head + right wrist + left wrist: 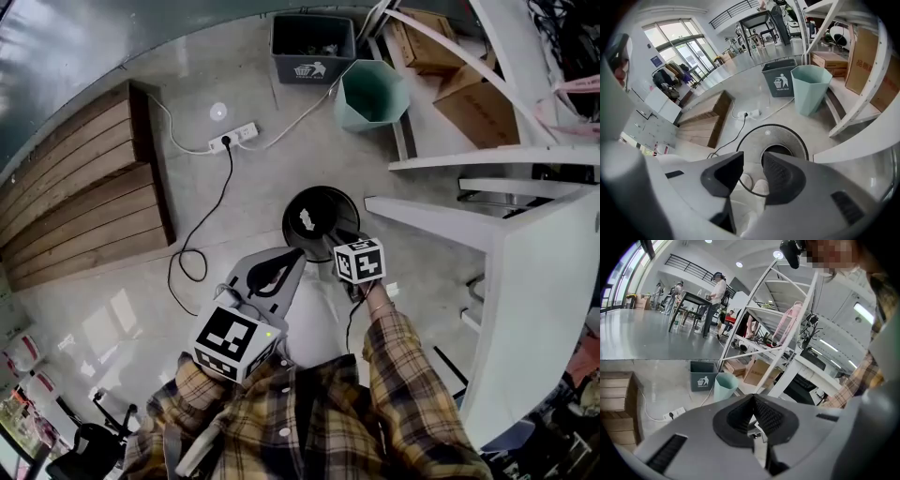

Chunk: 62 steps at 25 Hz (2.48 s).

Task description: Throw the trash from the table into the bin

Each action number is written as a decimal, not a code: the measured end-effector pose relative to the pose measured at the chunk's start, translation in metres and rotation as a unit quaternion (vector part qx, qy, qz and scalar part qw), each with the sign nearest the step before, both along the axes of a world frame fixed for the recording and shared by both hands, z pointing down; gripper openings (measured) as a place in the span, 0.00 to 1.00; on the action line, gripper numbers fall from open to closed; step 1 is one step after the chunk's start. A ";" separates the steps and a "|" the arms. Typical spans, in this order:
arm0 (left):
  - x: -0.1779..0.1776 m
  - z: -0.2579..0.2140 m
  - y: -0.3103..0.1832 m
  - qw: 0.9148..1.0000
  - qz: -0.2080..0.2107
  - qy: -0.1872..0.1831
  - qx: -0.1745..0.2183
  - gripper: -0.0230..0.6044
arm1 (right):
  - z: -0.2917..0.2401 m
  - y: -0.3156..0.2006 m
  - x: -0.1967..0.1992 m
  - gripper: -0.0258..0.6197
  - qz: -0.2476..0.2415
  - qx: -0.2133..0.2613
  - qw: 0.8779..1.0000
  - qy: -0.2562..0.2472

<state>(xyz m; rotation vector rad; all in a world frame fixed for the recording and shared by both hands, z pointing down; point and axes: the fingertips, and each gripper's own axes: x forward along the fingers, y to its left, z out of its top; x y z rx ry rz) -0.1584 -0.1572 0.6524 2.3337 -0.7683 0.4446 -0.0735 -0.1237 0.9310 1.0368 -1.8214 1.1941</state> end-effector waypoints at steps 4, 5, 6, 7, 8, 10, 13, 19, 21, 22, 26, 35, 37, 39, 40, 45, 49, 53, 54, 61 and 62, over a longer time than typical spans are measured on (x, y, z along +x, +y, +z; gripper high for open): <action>-0.004 -0.079 0.003 1.000 0.010 -0.001 0.006 0.05 | -0.079 0.010 -0.005 0.21 0.016 -0.005 1.000 -0.006; -0.004 -0.100 0.004 1.000 0.013 -0.001 0.008 0.05 | -0.101 0.012 -0.006 0.21 0.020 -0.003 1.000 -0.007; -0.004 -0.121 0.005 1.000 0.016 0.000 0.009 0.05 | -0.123 0.013 -0.007 0.21 0.025 -0.001 1.000 -0.009; -0.003 -0.142 0.006 1.000 0.020 0.001 0.011 0.05 | -0.145 0.013 -0.008 0.21 0.032 0.004 0.999 -0.010; -0.002 -0.162 0.007 1.000 0.027 0.003 0.015 0.05 | -0.168 0.011 -0.008 0.21 0.040 0.010 0.999 -0.012; 0.002 -0.198 0.009 0.999 0.045 0.006 0.025 0.05 | -0.213 0.009 -0.008 0.21 0.055 0.027 0.998 -0.017; 0.010 -0.246 0.018 0.997 0.066 0.013 0.041 0.05 | -0.280 0.012 -0.008 0.19 0.059 0.065 0.996 -0.025; 0.051 -0.297 0.025 0.990 0.113 0.021 0.084 0.05 | -0.401 0.011 0.030 0.18 0.111 0.188 0.975 -0.043; 0.074 -0.314 0.035 0.987 0.126 0.028 0.096 0.05 | -0.438 0.021 0.053 0.18 0.133 0.223 0.964 -0.050; 0.087 -0.323 0.041 0.985 0.132 0.032 0.102 0.05 | -0.455 0.027 0.066 0.18 0.142 0.240 0.959 -0.050; 0.141 -0.354 0.071 0.979 0.148 0.054 0.128 0.05 | -0.518 0.057 0.117 0.18 0.157 0.304 0.939 -0.045; 0.288 -0.395 0.187 0.967 0.183 0.104 0.144 0.05 | -0.610 0.169 0.249 0.13 0.165 0.386 0.908 0.007; 0.319 -0.401 0.212 0.963 0.194 0.112 0.150 0.05 | -0.621 0.193 0.275 0.10 0.172 0.403 0.899 0.020; 0.345 -0.406 0.238 0.959 0.207 0.117 0.152 0.05 | -0.632 0.217 0.295 0.07 0.183 0.416 0.890 0.024; 0.357 -0.408 0.252 0.957 0.216 0.120 0.151 0.05 | -0.635 0.230 0.304 0.07 0.187 0.421 0.887 0.025; 0.391 -0.409 0.303 0.948 0.259 0.116 0.144 0.05 | -0.646 0.271 0.334 0.04 0.210 0.432 0.876 0.035; 0.399 -0.413 0.321 0.940 0.285 0.116 0.149 0.05 | -0.653 0.290 0.336 0.04 0.217 0.437 0.872 0.047; 0.400 -0.421 0.322 0.936 0.293 0.121 0.153 0.05 | -0.663 0.292 0.337 0.04 0.231 0.444 0.864 0.050; 0.399 -0.421 0.322 0.936 0.294 0.120 0.154 0.05 | -0.664 0.293 0.337 0.04 0.235 0.444 0.863 0.050; 0.399 -0.423 0.320 0.934 0.300 0.122 0.153 0.05 | -0.670 0.296 0.339 0.04 0.250 0.446 0.858 0.056; 0.399 -0.424 0.319 0.933 0.301 0.122 0.153 0.05 | -0.670 0.295 0.339 0.04 0.252 0.445 0.858 0.057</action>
